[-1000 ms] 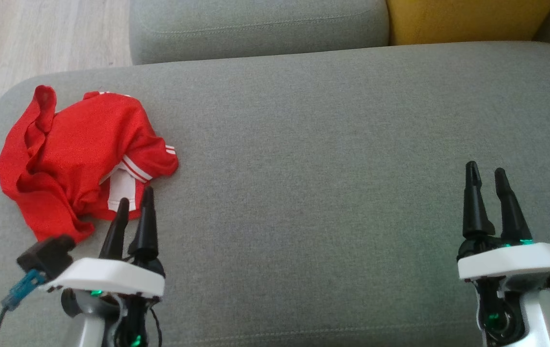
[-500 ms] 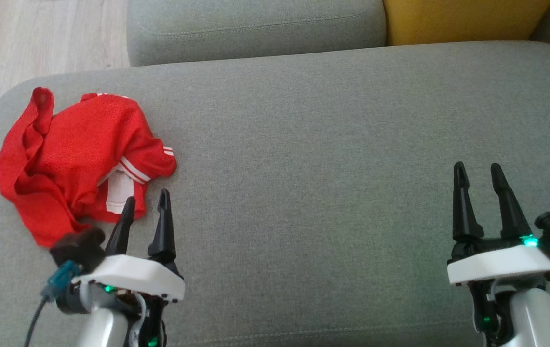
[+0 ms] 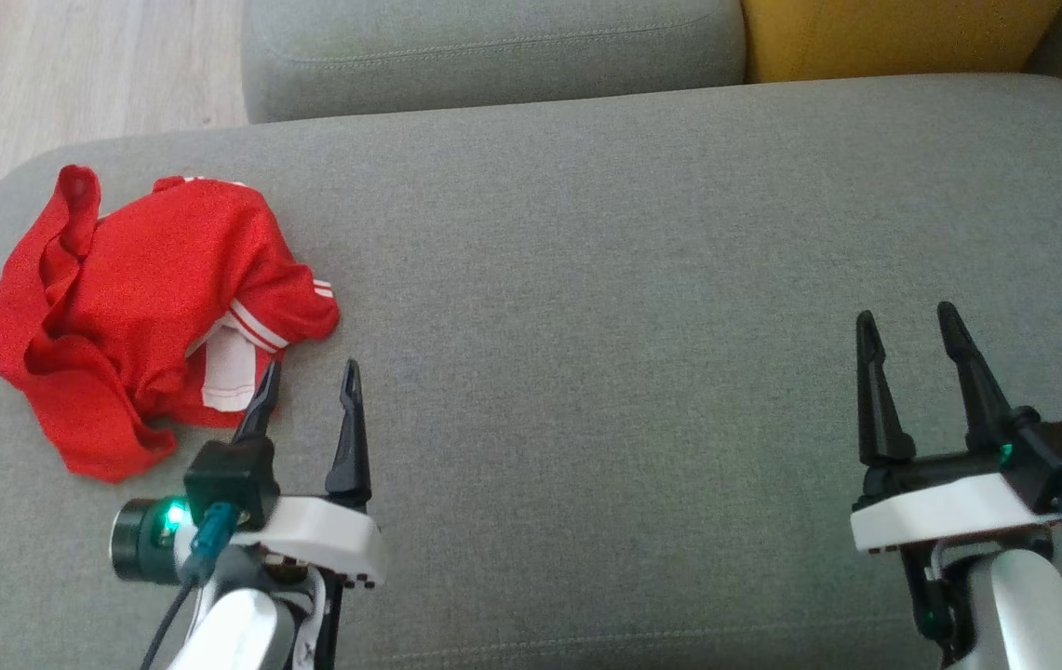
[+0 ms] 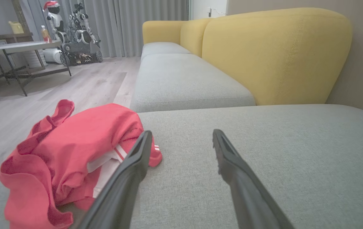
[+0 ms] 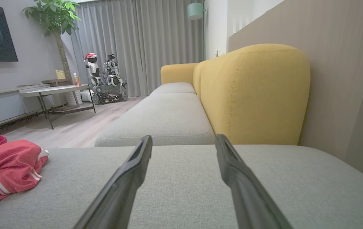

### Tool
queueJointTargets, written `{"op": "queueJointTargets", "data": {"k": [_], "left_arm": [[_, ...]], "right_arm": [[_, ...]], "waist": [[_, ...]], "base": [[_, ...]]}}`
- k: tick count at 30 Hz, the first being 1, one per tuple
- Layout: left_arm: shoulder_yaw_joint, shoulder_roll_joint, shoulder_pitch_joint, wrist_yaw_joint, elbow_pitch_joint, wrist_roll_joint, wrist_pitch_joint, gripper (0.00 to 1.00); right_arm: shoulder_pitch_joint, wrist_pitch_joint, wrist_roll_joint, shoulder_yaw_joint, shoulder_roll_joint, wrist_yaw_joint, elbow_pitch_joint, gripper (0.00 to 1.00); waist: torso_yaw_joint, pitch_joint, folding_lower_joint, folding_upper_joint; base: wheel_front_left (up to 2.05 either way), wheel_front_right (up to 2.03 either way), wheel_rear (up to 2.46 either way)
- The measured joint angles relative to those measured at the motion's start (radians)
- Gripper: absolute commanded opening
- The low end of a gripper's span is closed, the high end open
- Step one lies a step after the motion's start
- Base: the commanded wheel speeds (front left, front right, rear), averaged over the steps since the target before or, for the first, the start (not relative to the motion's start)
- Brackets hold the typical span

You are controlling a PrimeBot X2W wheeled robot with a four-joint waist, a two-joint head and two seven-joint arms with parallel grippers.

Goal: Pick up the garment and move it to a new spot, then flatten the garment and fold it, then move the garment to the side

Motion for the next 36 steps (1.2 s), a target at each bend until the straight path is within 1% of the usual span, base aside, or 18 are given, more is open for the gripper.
{"op": "queueJointTargets", "data": {"k": [4, 9, 10, 12, 14, 19, 22, 24, 28, 31, 36], "left_arm": [[-0.022, 0.005, -0.012, 0.044, -0.018, 0.010, -0.012, 1.00], [-0.021, 0.004, -0.014, 0.045, -0.043, 0.007, -0.021, 1.00], [-0.016, -0.001, -0.014, 0.034, -0.049, -0.008, -0.023, 1.00], [0.023, -0.030, -0.010, 0.009, -0.060, -0.047, -0.030, 1.00], [0.066, -0.057, 0.000, -0.033, -0.064, -0.062, -0.035, 1.00], [0.155, -0.110, 0.043, -0.148, -0.036, -0.039, -0.051, 1.00], [0.187, -0.128, 0.059, -0.194, 0.003, 0.012, -0.060, 1.00], [0.203, -0.137, 0.063, -0.212, 0.025, 0.050, -0.065, 1.00], [0.210, -0.149, 0.063, -0.231, 0.039, 0.134, -0.074, 1.00], [0.223, -0.156, 0.063, -0.244, 0.047, 0.145, -0.074, 1.00], [0.236, -0.159, 0.063, -0.244, 0.058, 0.170, -0.074, 1.00]], "right_arm": [[0.000, -0.017, 0.003, 0.018, 0.000, 0.000, -0.002, 1.00], [0.000, -0.026, 0.029, 0.022, 0.000, 0.000, 0.010, 1.00], [0.000, -0.030, 0.037, 0.023, 0.000, 0.000, 0.018, 1.00], [0.000, -0.035, 0.056, 0.027, 0.000, 0.000, 0.033, 1.00], [0.000, -0.043, 0.089, 0.033, 0.000, 0.000, 0.050, 1.00], [-0.002, -0.054, 0.180, 0.055, -0.001, 0.000, 0.099, 1.00], [-0.011, -0.061, 0.214, 0.063, -0.001, 0.000, 0.121, 1.00], [-0.022, -0.068, 0.226, 0.068, -0.001, 0.000, 0.135, 1.00], [-0.040, -0.081, 0.224, 0.077, -0.001, 0.000, 0.146, 1.00], [-0.044, -0.082, 0.216, 0.078, -0.002, 0.000, 0.149, 1.00], [-0.044, -0.082, 0.216, 0.077, -0.002, 0.000, 0.157, 1.00]], "waist": [[-0.001, 0.003, 0.0000, 0.0000], [-0.001, 0.004, 0.0000, 0.0000], [-0.001, 0.004, 0.0000, 0.0000], [-0.001, 0.003, 0.0000, 0.0000], [-0.001, 0.002, 0.0000, 0.0000], [-0.003, -0.002, 0.0000, 0.0000], [-0.005, -0.004, 0.0000, 0.0000], [-0.006, -0.004, 0.0000, 0.0000], [-0.009, -0.002, 0.0000, 0.0000], [-0.010, -0.002, 0.0000, 0.0000], [-0.009, -0.002, 0.0000, 0.0000]], "base": [[0.00, 0.00, 0.00], [0.00, 0.00, 0.00], [0.00, 0.00, 0.00], [0.00, 0.00, 0.00], [0.00, 0.00, 0.00], [0.00, 0.00, 0.00], [0.00, 0.00, 0.00], [0.00, 0.00, 0.00], [0.00, 0.00, 0.00], [0.00, 0.00, 0.00], [0.00, 0.00, 0.00]]}}
